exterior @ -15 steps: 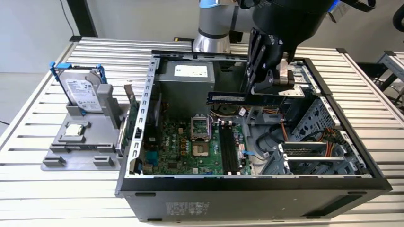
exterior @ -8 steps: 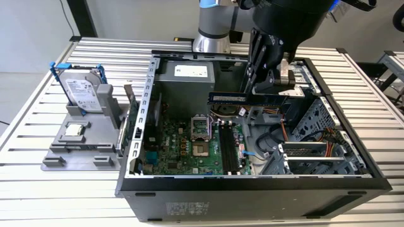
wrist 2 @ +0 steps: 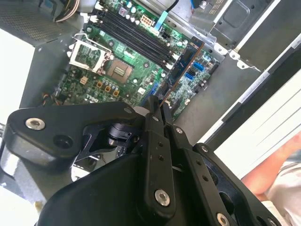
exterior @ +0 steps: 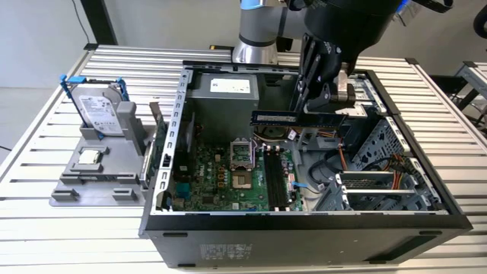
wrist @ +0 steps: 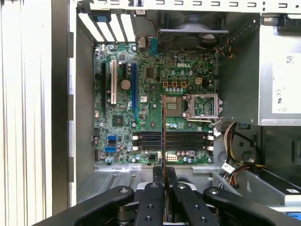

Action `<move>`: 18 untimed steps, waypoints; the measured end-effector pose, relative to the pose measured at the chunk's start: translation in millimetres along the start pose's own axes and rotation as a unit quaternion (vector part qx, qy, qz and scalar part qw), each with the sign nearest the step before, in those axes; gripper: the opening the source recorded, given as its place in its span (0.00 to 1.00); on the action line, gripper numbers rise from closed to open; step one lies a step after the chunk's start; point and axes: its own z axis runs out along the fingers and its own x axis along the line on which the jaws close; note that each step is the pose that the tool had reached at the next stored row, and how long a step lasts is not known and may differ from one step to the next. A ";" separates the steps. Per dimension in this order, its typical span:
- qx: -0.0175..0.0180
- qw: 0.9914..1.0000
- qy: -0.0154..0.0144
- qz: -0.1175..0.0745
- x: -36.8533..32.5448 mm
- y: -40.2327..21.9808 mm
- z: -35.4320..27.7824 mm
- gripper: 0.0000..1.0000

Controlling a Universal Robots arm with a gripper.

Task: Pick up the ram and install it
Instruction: 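Insert the ram into the slot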

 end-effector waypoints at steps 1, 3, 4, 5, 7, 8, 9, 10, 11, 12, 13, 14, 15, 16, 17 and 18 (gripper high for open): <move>0.000 1.000 0.000 0.000 -1.1 0.0 0.0 0.00; 0.000 1.000 0.000 0.000 -3.5 0.0 0.0 0.00; 0.000 1.000 0.000 0.000 -4.9 0.1 0.1 0.00; 0.000 1.000 0.000 0.000 -6.4 0.1 0.1 0.00; 0.000 1.000 0.000 0.000 -9.2 0.1 0.1 0.00; 0.000 1.000 0.000 0.000 -9.9 0.0 0.1 0.00; 0.000 1.000 0.000 0.000 -10.0 0.0 0.1 0.00; 0.000 1.000 0.000 0.000 -10.0 0.0 0.2 0.00; 0.000 1.000 0.000 0.000 -10.0 0.1 0.2 0.00; 0.000 1.000 0.000 0.000 -10.5 0.1 0.2 0.00; 0.000 1.000 0.000 0.000 -10.7 0.1 0.1 0.00; 0.000 1.000 0.000 0.000 -10.7 0.1 0.1 0.00; 0.000 1.000 0.000 0.000 -10.7 0.1 0.1 0.00; 0.000 1.000 0.000 0.000 -10.7 0.1 0.1 0.00; 0.000 1.000 0.000 0.000 -10.7 0.1 0.2 0.00; 0.000 1.000 0.000 0.000 -10.7 0.1 0.2 0.00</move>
